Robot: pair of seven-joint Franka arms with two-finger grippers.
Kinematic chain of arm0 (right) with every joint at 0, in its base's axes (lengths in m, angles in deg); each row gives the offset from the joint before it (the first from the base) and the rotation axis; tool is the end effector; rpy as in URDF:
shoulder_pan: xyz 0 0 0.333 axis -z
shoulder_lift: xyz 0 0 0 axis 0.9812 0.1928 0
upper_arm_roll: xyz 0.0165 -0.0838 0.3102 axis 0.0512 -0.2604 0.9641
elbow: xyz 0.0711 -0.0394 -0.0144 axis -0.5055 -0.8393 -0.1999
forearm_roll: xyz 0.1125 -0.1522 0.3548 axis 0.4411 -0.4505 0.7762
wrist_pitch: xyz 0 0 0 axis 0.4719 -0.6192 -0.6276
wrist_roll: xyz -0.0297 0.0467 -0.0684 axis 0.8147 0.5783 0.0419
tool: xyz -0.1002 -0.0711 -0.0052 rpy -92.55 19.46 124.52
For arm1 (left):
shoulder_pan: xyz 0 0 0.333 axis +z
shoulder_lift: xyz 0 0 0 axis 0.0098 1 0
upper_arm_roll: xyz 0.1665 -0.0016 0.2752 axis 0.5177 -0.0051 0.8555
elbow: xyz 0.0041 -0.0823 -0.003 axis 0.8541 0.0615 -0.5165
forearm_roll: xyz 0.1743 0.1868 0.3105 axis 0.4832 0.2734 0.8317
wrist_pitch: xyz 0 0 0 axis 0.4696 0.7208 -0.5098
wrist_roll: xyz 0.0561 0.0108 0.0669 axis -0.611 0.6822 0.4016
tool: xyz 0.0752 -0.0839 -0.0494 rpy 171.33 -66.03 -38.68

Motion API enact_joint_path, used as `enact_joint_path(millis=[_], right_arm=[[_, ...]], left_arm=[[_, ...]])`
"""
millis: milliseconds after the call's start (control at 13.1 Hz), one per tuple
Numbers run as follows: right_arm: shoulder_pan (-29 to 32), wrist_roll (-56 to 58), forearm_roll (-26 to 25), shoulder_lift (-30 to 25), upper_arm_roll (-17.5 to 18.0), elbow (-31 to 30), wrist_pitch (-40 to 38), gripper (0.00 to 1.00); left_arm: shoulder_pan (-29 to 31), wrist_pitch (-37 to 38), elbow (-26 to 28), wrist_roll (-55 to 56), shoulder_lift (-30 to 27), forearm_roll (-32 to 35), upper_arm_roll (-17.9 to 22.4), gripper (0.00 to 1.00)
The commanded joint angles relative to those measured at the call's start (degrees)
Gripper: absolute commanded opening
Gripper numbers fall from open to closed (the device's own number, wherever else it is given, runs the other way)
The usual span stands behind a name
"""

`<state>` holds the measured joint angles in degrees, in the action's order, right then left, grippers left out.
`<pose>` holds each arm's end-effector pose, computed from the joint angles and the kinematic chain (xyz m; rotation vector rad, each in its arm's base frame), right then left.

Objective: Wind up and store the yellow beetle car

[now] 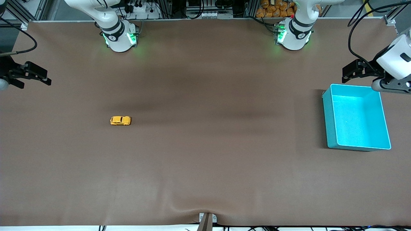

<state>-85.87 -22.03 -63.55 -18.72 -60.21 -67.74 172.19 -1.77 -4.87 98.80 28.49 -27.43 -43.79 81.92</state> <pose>0.5422 -0.0389 0.6029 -3.0797 -0.1402 0.0454 0.5657 -0.0594 0.6264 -3.1147 0.2124 0.1217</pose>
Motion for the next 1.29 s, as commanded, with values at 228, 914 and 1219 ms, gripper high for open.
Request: enact_joint_path(millis=[228,914,1219], right_arm=[[-1.8,-2.8,-2.4,-1.0,0.3,1.7,-2.8,1.00],[-1.6,-3.3,-2.4,-1.0,0.4,2.6,-2.9,1.00],[-1.5,-3.3,-2.4,-0.9,0.4,2.5,-2.7,1.00]], left_arm=[[0.6,0.6,0.5,-0.3,-1.0,-0.6,-0.4,1.00],[0.5,0.6,0.4,-0.3,-1.1,-0.9,-0.4,1.00],[0.6,0.5,0.3,-0.4,-1.2,-0.7,-0.3,1.00]])
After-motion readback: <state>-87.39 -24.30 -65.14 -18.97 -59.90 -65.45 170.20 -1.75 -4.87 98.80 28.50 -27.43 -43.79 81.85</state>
